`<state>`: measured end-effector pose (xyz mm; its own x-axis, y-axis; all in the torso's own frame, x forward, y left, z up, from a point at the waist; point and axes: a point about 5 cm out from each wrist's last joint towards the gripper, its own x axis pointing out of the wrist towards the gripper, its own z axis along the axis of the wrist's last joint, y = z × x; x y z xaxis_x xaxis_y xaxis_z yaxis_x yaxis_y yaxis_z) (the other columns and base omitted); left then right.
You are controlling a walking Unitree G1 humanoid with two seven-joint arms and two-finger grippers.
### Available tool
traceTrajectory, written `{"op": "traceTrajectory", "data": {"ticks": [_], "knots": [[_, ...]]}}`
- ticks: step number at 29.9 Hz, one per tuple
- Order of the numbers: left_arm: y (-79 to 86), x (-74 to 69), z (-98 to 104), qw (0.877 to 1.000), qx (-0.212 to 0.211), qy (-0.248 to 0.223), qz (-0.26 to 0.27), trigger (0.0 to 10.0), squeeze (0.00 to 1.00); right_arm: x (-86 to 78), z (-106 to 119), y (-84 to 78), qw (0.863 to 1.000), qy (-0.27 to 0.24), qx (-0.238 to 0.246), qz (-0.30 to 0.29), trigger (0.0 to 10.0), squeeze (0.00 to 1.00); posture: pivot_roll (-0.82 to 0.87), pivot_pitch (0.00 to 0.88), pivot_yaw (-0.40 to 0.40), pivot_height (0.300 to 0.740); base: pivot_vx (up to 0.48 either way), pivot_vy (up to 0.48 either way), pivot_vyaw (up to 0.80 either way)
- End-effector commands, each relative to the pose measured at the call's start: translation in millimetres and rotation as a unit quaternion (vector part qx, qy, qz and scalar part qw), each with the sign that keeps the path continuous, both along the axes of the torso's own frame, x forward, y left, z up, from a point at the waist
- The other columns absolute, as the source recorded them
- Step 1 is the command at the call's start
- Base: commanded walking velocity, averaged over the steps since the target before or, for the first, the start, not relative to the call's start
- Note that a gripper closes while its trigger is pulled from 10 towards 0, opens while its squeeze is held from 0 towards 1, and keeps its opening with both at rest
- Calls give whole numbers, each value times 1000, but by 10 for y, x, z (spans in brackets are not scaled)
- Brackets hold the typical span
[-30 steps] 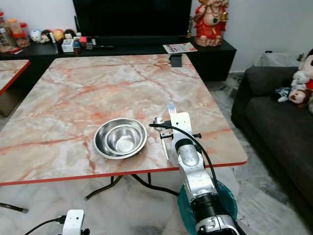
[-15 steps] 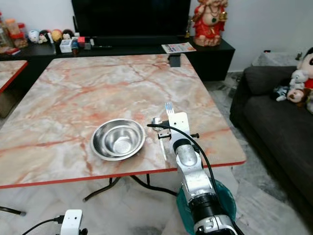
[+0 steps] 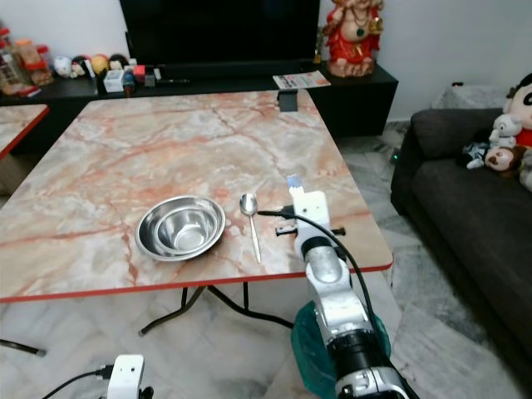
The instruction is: Setting the table
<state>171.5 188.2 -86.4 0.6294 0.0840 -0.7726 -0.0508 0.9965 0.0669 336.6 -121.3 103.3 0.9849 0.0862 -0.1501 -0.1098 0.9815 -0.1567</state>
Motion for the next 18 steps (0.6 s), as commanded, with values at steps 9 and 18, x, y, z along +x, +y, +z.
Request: {"op": "traceTrajectory", "data": {"ticks": [9,18], "knots": [[51,10,11,1000,8,0,2,10000,0,22,74,94,1000,-10,8,15,10000,0,-29,0,-7,740,0,0,0],[43,15,11,1000,8,0,4,10000,0,7,58,183,999,-10,16,27,10000,0,-23,0,-13,740,254,0,0]]}}
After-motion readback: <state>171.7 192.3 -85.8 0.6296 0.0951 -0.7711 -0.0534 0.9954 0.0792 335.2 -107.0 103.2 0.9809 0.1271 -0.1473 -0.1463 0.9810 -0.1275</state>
